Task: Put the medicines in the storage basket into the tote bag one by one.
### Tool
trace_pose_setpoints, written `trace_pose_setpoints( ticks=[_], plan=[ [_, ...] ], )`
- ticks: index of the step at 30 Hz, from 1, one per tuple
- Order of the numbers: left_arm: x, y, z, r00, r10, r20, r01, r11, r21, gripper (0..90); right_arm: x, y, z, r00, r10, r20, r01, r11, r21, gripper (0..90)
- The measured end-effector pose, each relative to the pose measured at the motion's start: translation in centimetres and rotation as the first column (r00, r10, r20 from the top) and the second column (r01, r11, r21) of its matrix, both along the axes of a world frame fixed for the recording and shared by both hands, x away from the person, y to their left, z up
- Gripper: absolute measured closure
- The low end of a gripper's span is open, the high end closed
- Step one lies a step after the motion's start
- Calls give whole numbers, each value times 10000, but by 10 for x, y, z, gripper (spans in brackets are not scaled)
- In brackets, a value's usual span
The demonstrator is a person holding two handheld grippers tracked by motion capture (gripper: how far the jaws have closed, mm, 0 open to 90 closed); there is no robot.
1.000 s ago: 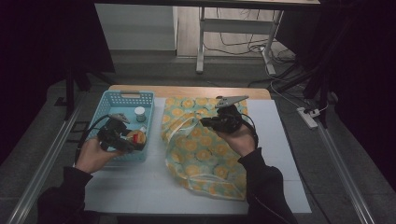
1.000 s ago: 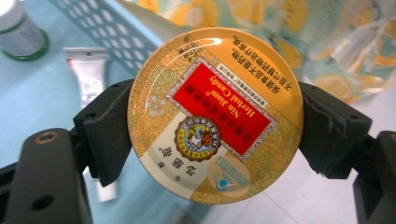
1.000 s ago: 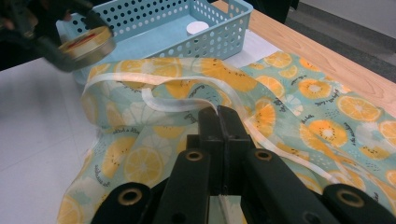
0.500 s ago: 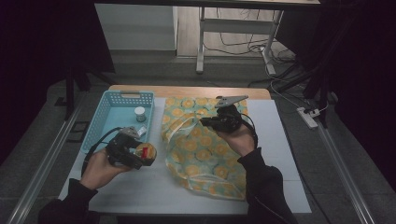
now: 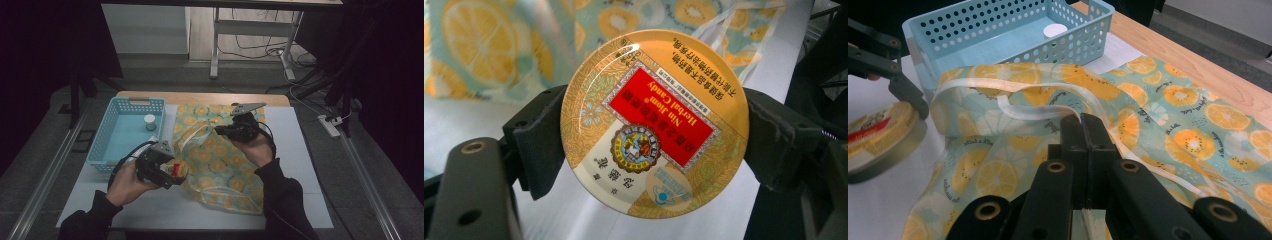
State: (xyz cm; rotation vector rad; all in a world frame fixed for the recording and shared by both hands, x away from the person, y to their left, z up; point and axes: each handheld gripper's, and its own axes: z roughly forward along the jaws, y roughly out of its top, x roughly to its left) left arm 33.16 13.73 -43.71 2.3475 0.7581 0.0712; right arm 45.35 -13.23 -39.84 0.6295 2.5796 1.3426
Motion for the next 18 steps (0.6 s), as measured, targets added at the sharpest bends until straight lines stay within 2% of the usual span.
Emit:
trace_pose_setpoints(
  ticks=[10,18],
  plan=[
    [8,-33,3,9981,-599,150,598,9982,11,205,1,-1,-1,10000,-35,71,35,10000,12,897],
    [22,-56,-3,9977,-667,120,665,9976,213,205,2,-1,-1,9999,-40,114,40,10000,23,897]
  ],
)
